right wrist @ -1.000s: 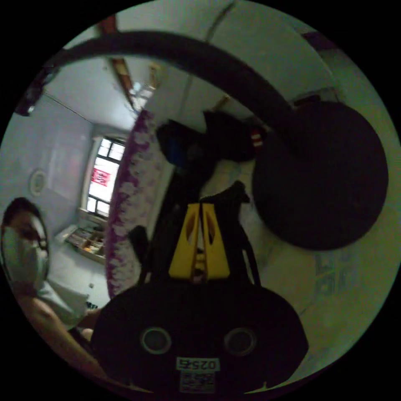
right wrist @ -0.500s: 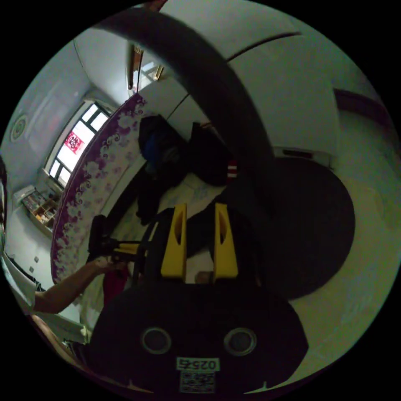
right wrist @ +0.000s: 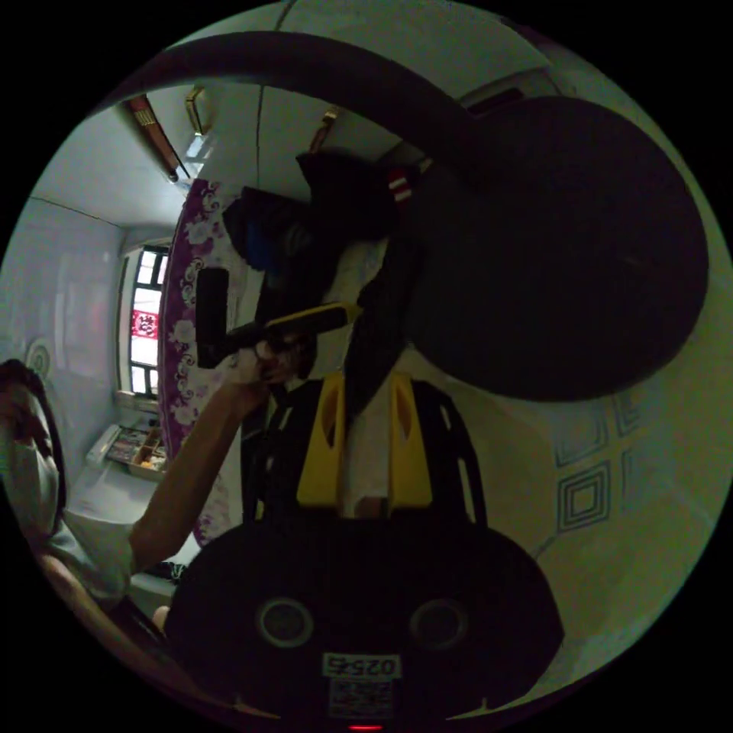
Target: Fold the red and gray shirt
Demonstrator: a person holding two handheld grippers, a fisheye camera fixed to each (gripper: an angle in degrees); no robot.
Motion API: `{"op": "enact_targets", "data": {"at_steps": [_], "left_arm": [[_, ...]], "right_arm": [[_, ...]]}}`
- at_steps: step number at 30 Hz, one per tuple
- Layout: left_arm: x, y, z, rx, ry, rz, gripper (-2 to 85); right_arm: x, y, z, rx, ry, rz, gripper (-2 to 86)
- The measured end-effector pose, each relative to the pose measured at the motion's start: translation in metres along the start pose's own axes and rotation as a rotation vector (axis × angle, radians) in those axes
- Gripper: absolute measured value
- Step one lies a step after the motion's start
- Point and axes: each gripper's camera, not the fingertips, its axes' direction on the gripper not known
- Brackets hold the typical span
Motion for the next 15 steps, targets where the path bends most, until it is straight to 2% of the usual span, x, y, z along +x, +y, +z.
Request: {"op": "enact_targets", "data": {"at_steps": [3, 6, 9, 11, 12, 13, 15], "left_arm": [[0.0, 0.022, -0.052, 0.212, 0.112, -0.055, -1.1], [0.046, 0.054, -0.079, 0.382, 0.101, -0.04, -0.8], [0.097, 0.07, -0.022, 0.386, 0.0, 0.001, 0.6], [0.108, 0.072, 0.034, 0.303, 0.057, -0.014, 1.3], [0.11, 0.071, 0.067, 0.197, 0.114, -0.028, 1.5], [0.108, 0.084, 0.062, 0.348, 0.125, -0.069, 1.3], [0.104, 0.092, 0.051, 0.395, 0.151, -0.063, 2.0]], "right_arm": [[-0.019, -0.012, 0.001, 0.017, -0.084, -0.038, 9.9], [-0.034, -0.024, -0.005, 0.001, -0.08, -0.086, 11.3], [-0.034, -0.035, 0.0, -0.081, -0.045, -0.1, 13.4], [-0.032, -0.037, 0.01, -0.141, -0.001, -0.093, 13.7], [-0.033, -0.038, 0.018, -0.19, 0.013, -0.097, 13.7], [-0.038, -0.036, 0.027, -0.226, 0.019, -0.112, 13.7], [-0.05, -0.033, 0.042, -0.269, 0.039, -0.176, 14.0]]}}
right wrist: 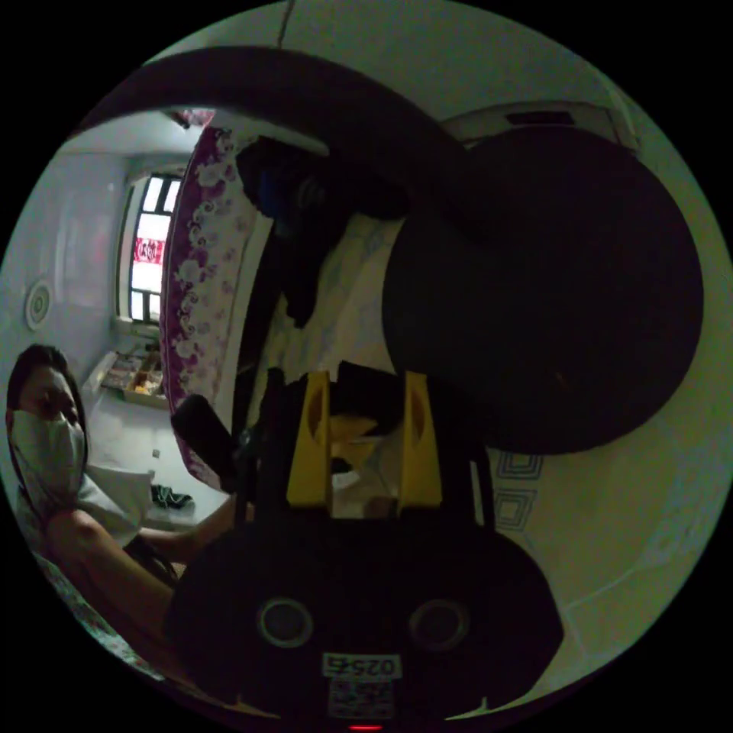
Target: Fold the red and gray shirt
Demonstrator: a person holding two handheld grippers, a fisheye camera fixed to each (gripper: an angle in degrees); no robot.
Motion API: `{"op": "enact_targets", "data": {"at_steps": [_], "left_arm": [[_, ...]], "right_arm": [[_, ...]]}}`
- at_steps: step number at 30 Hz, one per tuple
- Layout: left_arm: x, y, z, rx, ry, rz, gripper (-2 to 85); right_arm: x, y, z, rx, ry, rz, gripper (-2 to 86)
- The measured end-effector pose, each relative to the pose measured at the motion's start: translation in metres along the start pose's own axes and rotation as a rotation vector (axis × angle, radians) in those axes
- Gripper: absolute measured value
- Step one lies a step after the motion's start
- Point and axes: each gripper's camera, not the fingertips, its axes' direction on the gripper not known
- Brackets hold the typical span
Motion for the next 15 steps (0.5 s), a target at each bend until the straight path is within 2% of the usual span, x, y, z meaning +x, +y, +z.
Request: {"op": "enact_targets", "data": {"at_steps": [6, 9, 12, 15], "left_arm": [[-0.017, 0.012, -0.049, -0.081, 0.041, 0.095, 2.8], [-0.039, 0.036, -0.098, 0.039, -0.058, 0.065, 3.0], [-0.066, 0.06, -0.137, 0.162, -0.186, 0.07, 4.6], [-0.096, 0.058, -0.122, 0.03, -0.138, 0.14, 4.6]], "right_arm": [[-0.064, 0.003, 0.046, -0.101, 0.153, -0.303, 15.9], [-0.091, 0.004, 0.067, -0.171, 0.199, -0.45, 15.9], [-0.114, 0.003, 0.084, -0.227, 0.159, -0.536, 13.8], [-0.127, 0.0, 0.103, -0.266, 0.135, -0.56, 10.2]]}}
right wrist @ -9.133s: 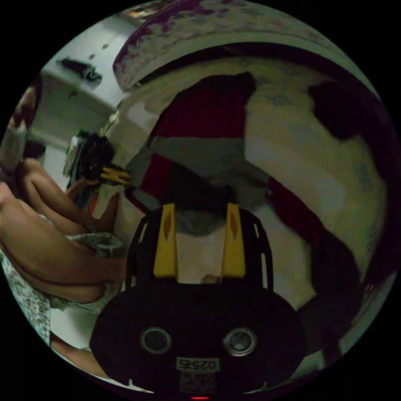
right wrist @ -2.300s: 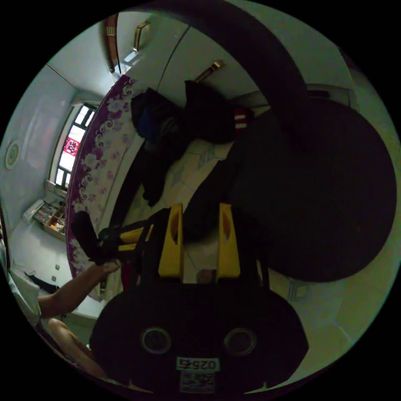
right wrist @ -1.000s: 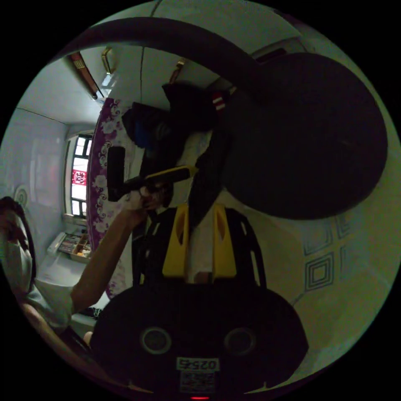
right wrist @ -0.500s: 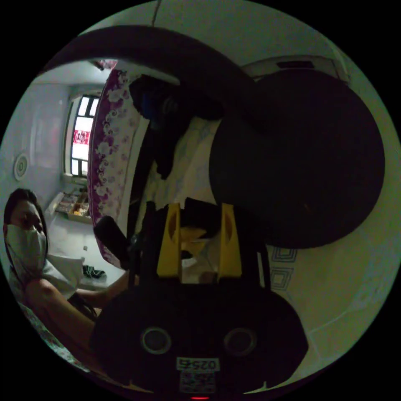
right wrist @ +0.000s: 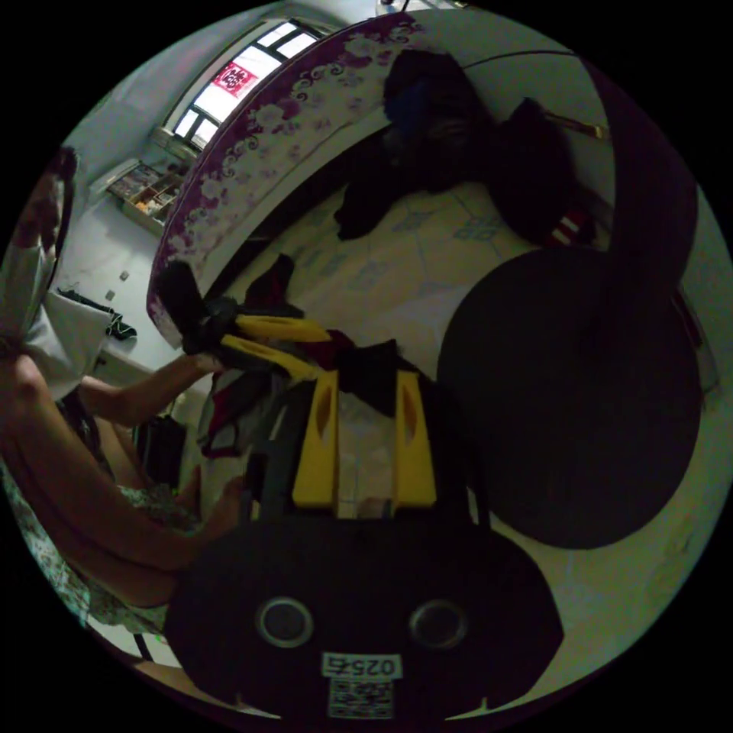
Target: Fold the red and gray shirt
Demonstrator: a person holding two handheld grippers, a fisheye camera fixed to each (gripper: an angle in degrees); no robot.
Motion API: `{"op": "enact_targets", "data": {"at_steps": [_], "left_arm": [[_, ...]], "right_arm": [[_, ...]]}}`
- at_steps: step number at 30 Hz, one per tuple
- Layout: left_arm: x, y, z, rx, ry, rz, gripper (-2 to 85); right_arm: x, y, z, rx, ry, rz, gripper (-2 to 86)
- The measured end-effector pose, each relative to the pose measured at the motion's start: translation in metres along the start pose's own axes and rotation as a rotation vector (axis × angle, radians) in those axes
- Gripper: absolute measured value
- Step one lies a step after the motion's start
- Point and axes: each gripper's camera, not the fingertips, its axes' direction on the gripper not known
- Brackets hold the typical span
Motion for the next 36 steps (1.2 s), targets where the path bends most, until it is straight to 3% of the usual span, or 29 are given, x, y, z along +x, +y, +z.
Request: {"op": "enact_targets", "data": {"at_steps": [6, 9, 11, 15, 20, 22, 24, 29, 36], "left_arm": [[-0.072, -0.012, 0.017, -0.091, 0.085, 0.077, 0.4], [-0.122, -0.012, -0.005, -0.044, 0.218, 0.02, -1.1], [-0.147, -0.011, -0.031, 0.013, 0.199, -0.004, -1.3], [-0.19, -0.016, -0.12, 0.138, 0.164, 0.042, -1.4], [-0.216, 0.008, -0.229, 0.116, 0.171, 0.167, -1.4], [-0.228, 0.032, -0.289, 0.134, 0.166, 0.169, -1.4], [-0.235, 0.053, -0.335, 0.142, 0.116, 0.181, -1.4], [-0.266, 0.114, -0.443, 0.215, 0.01, 0.14, -1.5], [-0.308, 0.192, -0.559, 0.299, -0.002, 0.135, -1.5]], "right_arm": [[-0.026, -0.022, 0.021, 0.007, -0.053, -0.038, -0.1], [-0.045, -0.032, 0.012, 0.124, -0.055, -0.015, -0.7], [-0.056, -0.039, 0.001, 0.226, -0.088, 0.018, -0.8], [-0.095, -0.047, -0.009, 0.397, -0.134, 0.009, -0.8], [-0.162, -0.053, -0.002, 0.553, -0.25, -0.119, 0.4], [-0.204, -0.054, 0.007, 0.605, -0.305, -0.241, 7.4], [-0.233, -0.054, 0.02, 0.612, -0.264, -0.259, 22.8], [-0.287, -0.066, 0.074, 0.515, -0.057, -0.297, 22.7], [-0.374, -0.146, 0.123, 0.354, -0.311, -0.485, 20.8]]}}
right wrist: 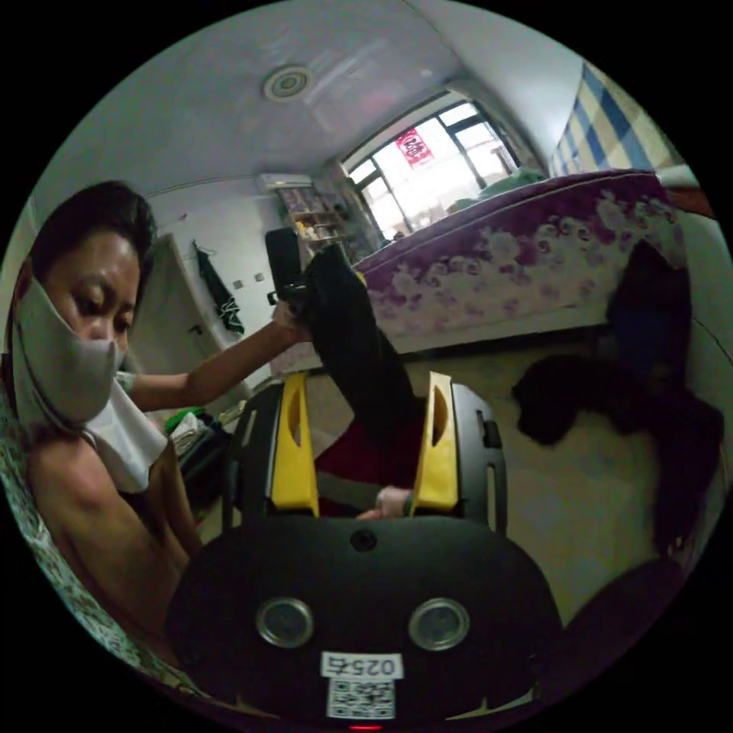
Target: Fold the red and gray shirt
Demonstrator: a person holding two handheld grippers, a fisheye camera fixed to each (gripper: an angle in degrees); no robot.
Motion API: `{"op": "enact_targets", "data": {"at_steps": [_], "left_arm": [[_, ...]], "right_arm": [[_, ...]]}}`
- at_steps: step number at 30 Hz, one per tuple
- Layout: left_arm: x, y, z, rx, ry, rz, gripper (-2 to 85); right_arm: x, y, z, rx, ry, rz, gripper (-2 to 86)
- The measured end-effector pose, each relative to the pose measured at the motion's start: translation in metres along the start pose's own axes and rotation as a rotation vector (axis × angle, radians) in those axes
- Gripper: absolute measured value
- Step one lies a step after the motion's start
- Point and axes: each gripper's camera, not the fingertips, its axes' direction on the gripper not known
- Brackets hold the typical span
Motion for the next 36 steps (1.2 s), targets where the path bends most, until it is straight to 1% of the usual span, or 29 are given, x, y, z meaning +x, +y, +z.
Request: {"op": "enact_targets", "data": {"at_steps": [3, 5, 7, 8, 11, 13, 14, 15, 16, 18, 20, 21, 22, 23, 25, 26, 28, 30, 33, 36], "left_arm": [[-0.013, 0.024, -0.048, 0.103, 0.068, 0.035, -1.5], [-0.026, 0.043, -0.072, 0.162, 0.123, 0.043, -1.5], [-0.045, 0.068, -0.096, 0.211, 0.161, 0.027, -1.5], [-0.049, 0.074, -0.1, 0.216, 0.165, 0.024, -1.4], [-0.067, 0.095, -0.118, 0.227, 0.2, 0.022, -1.4], [-0.076, 0.107, -0.131, 0.229, 0.248, 0.036, -1.2], [-0.078, 0.109, -0.135, 0.224, 0.256, 0.045, -1.2], [-0.08, 0.113, -0.142, 0.215, 0.261, 0.059, -0.9], [-0.083, 0.117, -0.15, 0.203, 0.258, 0.07, -0.5], [-0.09, 0.128, -0.166, 0.227, 0.241, 0.051, 1.0], [-0.103, 0.146, -0.189, 0.286, 0.202, -0.031, 4.6], [-0.11, 0.166, -0.208, 0.365, 0.17, -0.08, 8.2], [-0.11, 0.19, -0.225, 0.437, 0.113, -0.088, 9.8], [-0.11, 0.203, -0.232, 0.465, 0.09, -0.097, 10.6], [-0.101, 0.243, -0.242, 0.505, 0.096, -0.143, 11.2], [-0.096, 0.25, -0.241, 0.503, 0.085, -0.149, 11.2], [-0.069, 0.26, -0.236, 0.472, -0.029, -0.13, 11.1], [-0.057, 0.256, -0.232, 0.458, -0.076, -0.102, 11.1], [-0.056, 0.248, -0.239, 0.441, -0.202, -0.13, 9.9], [-0.056, 0.252, -0.256, 0.475, -0.168, -0.099, 3.1]], "right_arm": [[-0.005, 0.007, 0.019, -0.005, 0.022, -0.014, 19.7], [0.007, 0.018, 0.024, -0.006, -0.046, 0.016, 18.2], [0.024, 0.024, 0.031, 0.013, -0.143, 0.107, 17.9], [0.024, 0.023, 0.033, 0.013, -0.151, 0.11, 17.8], [-0.002, 0.006, 0.055, -0.049, -0.083, -0.019, 17.8], [-0.02, -0.008, 0.084, -0.125, -0.043, -0.138, 16.7], [-0.021, -0.011, 0.09, -0.132, -0.044, -0.156, 13.1], [-0.022, -0.015, 0.102, -0.141, -0.099, -0.192, 6.1], [-0.021, -0.019, 0.111, -0.14, -0.201, -0.218, 3.2], [-0.021, -0.022, 0.123, -0.139, -0.291, -0.212, 1.0], [-0.025, -0.02, 0.126, -0.103, -0.235, -0.198, 0.2], [-0.027, -0.017, 0.127, -0.077, -0.195, -0.184, -0.1], [-0.027, -0.014, 0.127, -0.057, -0.193, -0.155, -0.2], [-0.027, -0.012, 0.127, -0.048, -0.204, -0.144, -0.3], [-0.025, -0.005, 0.131, -0.016, -0.233, -0.095, -0.4], [-0.025, -0.004, 0.133, -0.014, -0.233, -0.089, -0.4], [-0.028, 0.001, 0.145, -0.043, -0.225, -0.093, -0.5], [-0.031, 0.006, 0.156, -0.066, -0.218, -0.097, -0.5], [-0.035, 0.013, 0.173, -0.092, -0.243, -0.104, -0.5], [-0.036, 0.024, 0.184, -0.081, -0.253, -0.097, -0.5]]}}
